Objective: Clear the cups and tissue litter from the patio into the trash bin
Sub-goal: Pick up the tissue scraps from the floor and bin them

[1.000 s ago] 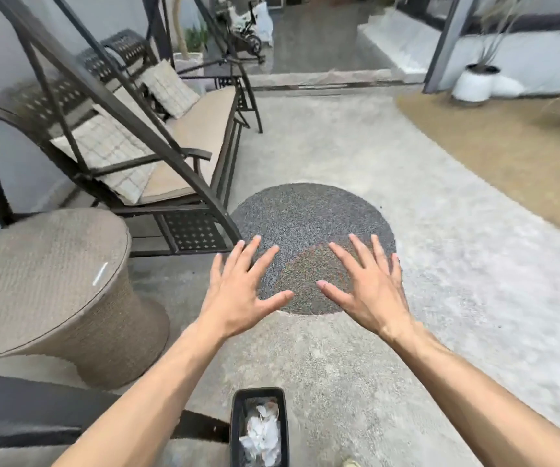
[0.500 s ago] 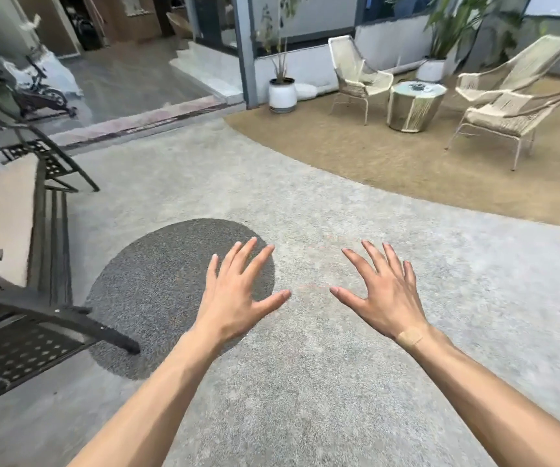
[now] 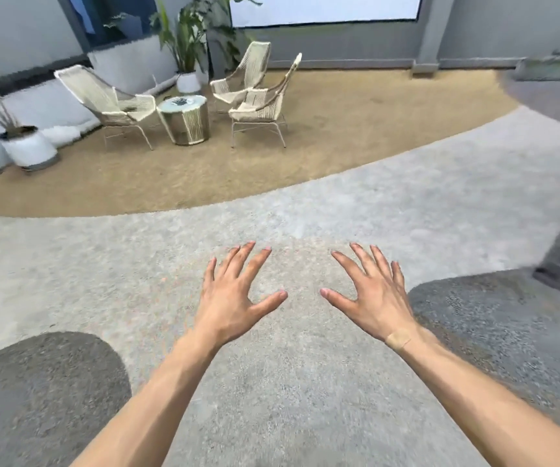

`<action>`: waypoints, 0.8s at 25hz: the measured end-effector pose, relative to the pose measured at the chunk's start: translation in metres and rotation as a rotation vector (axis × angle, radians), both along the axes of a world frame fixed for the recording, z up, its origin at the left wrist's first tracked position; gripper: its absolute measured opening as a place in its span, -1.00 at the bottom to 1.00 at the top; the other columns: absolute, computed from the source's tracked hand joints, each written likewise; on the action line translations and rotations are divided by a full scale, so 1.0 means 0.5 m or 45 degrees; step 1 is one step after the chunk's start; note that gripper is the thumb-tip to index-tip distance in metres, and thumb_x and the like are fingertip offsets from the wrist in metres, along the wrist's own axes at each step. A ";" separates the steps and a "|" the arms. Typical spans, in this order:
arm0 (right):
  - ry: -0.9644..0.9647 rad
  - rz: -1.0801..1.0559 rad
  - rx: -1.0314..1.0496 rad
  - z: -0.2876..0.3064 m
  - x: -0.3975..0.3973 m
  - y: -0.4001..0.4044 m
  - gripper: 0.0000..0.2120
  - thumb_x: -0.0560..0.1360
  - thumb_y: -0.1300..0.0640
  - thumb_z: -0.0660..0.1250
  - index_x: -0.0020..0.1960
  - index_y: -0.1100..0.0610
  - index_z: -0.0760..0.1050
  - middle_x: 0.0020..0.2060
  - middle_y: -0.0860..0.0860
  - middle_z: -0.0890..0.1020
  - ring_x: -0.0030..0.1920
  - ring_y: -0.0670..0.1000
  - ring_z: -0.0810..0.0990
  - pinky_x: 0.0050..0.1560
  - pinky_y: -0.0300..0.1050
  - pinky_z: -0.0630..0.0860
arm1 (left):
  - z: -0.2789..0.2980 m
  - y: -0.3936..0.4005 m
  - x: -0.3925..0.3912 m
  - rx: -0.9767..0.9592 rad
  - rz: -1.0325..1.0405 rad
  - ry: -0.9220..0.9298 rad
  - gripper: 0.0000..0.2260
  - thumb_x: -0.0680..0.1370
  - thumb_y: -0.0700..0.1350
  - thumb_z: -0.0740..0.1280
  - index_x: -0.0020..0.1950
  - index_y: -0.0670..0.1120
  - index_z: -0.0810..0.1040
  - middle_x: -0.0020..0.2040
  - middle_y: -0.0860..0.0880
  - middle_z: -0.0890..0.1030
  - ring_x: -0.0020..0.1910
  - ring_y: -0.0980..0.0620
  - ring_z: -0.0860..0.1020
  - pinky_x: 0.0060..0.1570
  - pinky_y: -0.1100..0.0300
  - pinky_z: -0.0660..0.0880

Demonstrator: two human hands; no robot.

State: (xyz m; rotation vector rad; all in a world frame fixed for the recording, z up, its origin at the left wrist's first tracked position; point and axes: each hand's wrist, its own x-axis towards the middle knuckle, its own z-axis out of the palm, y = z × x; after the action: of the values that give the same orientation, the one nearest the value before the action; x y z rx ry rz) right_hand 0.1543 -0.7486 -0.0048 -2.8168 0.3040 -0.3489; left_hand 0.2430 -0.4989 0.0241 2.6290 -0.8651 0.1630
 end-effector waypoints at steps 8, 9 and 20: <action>0.004 -0.549 -0.015 -0.032 -0.007 -0.213 -0.27 0.38 -0.54 -0.03 0.47 -0.28 0.04 0.55 -0.07 0.07 0.54 0.06 -0.09 0.45 0.29 -0.11 | -0.027 -0.338 0.179 0.041 -0.577 0.018 -0.25 0.41 0.50 0.04 0.55 0.26 0.04 0.60 0.11 0.05 0.57 0.04 0.00 0.52 -0.11 -0.14; 0.004 -0.622 -0.010 -0.033 -0.003 -0.235 -0.27 0.38 -0.54 -0.03 0.47 -0.28 0.04 0.55 -0.06 0.07 0.54 0.06 -0.08 0.44 0.30 -0.10 | -0.030 -0.378 0.202 0.046 -0.645 0.014 -0.25 0.41 0.50 0.04 0.55 0.26 0.02 0.60 0.11 0.05 0.57 0.04 0.01 0.52 -0.11 -0.13; 0.031 -1.433 -0.005 -0.039 -0.133 -0.397 -0.26 0.37 -0.57 -0.09 0.47 -0.29 0.05 0.54 -0.07 0.09 0.54 0.06 -0.05 0.44 0.35 -0.01 | -0.062 -0.812 0.239 0.080 -1.407 0.010 -0.23 0.40 0.56 -0.09 0.55 0.26 -0.03 0.60 0.10 0.04 0.57 0.05 0.00 0.52 -0.18 -0.09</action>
State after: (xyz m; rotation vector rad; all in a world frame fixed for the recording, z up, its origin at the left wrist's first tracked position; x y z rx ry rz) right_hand 0.0880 -0.9471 -0.0242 -2.3441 1.8591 -0.5098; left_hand 0.3624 -0.9050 -0.0071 1.8225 -2.1461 -0.1711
